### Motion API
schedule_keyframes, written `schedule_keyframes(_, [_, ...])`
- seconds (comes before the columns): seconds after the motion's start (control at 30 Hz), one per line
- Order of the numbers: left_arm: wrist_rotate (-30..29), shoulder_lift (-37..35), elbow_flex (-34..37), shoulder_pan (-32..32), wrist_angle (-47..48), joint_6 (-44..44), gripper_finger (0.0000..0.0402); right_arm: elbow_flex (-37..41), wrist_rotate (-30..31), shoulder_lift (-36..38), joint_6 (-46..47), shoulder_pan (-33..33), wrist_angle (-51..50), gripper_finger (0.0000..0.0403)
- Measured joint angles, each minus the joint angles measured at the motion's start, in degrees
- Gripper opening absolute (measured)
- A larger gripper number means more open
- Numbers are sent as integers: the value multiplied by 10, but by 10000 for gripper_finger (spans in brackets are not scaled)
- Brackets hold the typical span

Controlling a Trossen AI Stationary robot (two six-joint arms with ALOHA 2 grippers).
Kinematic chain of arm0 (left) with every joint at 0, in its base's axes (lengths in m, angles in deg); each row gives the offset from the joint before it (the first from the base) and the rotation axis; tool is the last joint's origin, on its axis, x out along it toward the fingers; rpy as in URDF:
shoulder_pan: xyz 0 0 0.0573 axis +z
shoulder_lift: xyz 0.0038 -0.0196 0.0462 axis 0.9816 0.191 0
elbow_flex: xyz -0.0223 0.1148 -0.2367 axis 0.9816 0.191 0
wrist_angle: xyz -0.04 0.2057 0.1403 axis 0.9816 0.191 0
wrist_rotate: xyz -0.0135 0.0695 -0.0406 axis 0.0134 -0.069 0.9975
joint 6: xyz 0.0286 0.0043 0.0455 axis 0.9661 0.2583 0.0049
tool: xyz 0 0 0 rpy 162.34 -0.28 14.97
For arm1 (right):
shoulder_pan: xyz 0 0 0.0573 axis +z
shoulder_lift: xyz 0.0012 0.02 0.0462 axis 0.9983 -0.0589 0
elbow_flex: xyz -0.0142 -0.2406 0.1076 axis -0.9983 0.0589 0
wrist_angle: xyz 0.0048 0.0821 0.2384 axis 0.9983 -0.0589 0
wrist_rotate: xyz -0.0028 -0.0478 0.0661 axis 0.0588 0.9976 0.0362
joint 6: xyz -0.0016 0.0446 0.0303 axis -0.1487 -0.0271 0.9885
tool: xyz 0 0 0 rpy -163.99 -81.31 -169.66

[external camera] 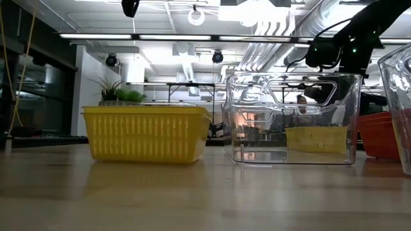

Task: Stack baskets by color
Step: Stack the top yellow bin on the stacked yellow bin

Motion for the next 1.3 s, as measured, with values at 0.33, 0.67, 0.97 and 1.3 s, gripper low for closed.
schedule_keyframes(0.33, [63,3,99,-3,-78,-15,149,0,-22,-27,25,0,14,163])
schedule_keyframes(0.67, [70,-74,305,-3,-310,-139,145,0,-31,-49,62,0,19,133])
schedule_keyframes(0.97, [36,-117,319,-2,-324,-130,145,-19,-13,-19,-23,0,25,19])
schedule_keyframes(1.3, [30,-113,320,-2,-322,-133,145,-205,17,51,-150,2,-49,1])
